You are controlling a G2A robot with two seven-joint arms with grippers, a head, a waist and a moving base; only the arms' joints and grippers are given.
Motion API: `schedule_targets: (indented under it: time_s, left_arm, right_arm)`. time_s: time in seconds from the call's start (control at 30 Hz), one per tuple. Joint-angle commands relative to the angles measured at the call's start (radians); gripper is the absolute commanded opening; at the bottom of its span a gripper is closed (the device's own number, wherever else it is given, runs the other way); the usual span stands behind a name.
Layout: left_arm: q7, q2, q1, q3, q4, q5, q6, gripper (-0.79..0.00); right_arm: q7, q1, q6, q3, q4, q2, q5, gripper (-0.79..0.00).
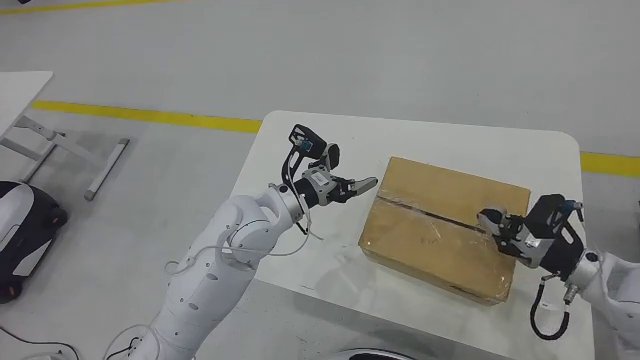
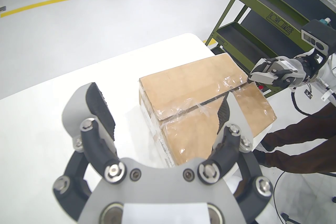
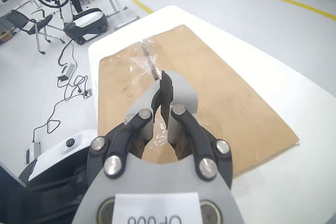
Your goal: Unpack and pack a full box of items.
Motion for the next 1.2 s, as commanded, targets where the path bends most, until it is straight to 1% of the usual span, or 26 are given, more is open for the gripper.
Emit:
schedule_targets:
  time_s: [0.0,0.13,0.27,0.4,0.53,0.63,0.7,0.8,0.87,0.93,1.0,1.17]
  left_arm:
    - [0.0,0.0,0.0,0.0,0.0,0.0,0.0,0.0]
    - [0.0,0.0,0.0,0.0,0.0,0.0,0.0,0.0]
    - [0.0,0.0,0.0,0.0,0.0,0.0,0.0,0.0]
    - [0.0,0.0,0.0,0.0,0.0,0.0,0.0,0.0]
    - [0.0,0.0,0.0,0.0,0.0,0.0,0.0,0.0]
    - [0.0,0.0,0.0,0.0,0.0,0.0,0.0,0.0]
    - [0.0,0.0,0.0,0.0,0.0,0.0,0.0,0.0]
    - [0.0,0.0,0.0,0.0,0.0,0.0,0.0,0.0]
    - [0.0,0.0,0.0,0.0,0.0,0.0,0.0,0.0]
    - [0.0,0.0,0.0,0.0,0.0,0.0,0.0,0.0]
    - [0.0,0.0,0.0,0.0,0.0,0.0,0.0,0.0]
    - [0.0,0.0,0.0,0.0,0.0,0.0,0.0,0.0]
  right_arm:
    - [0.018,-0.012,-0.001,-0.012,-0.001,0.001,-0.013,-0.785]
    - [0.048,-0.003,0.027,-0.056,0.031,-0.003,-0.055,-0.785]
    - [0.045,0.021,0.043,-0.077,0.065,-0.007,-0.055,-0.785]
    - [0.008,0.013,0.026,-0.04,0.052,-0.001,-0.024,-0.785]
    - [-0.037,-0.035,0.023,0.051,-0.003,0.013,0.0,-0.785]
    - [-0.111,-0.104,0.103,0.15,-0.06,0.02,0.0,-0.785]
    - [-0.145,-0.166,0.186,0.209,-0.105,0.023,-0.011,-0.785]
    - [-0.184,-0.262,0.357,0.273,-0.176,0.021,-0.017,-0.785]
    - [-0.204,-0.317,0.467,0.293,-0.226,0.017,-0.015,-0.785]
    - [-0.225,-0.361,0.544,0.302,-0.258,0.012,-0.001,-0.785]
    - [-0.231,-0.383,0.581,0.305,-0.273,0.009,0.0,-0.785]
    - [-0.231,-0.383,0.581,0.305,-0.273,0.009,0.0,-0.785]
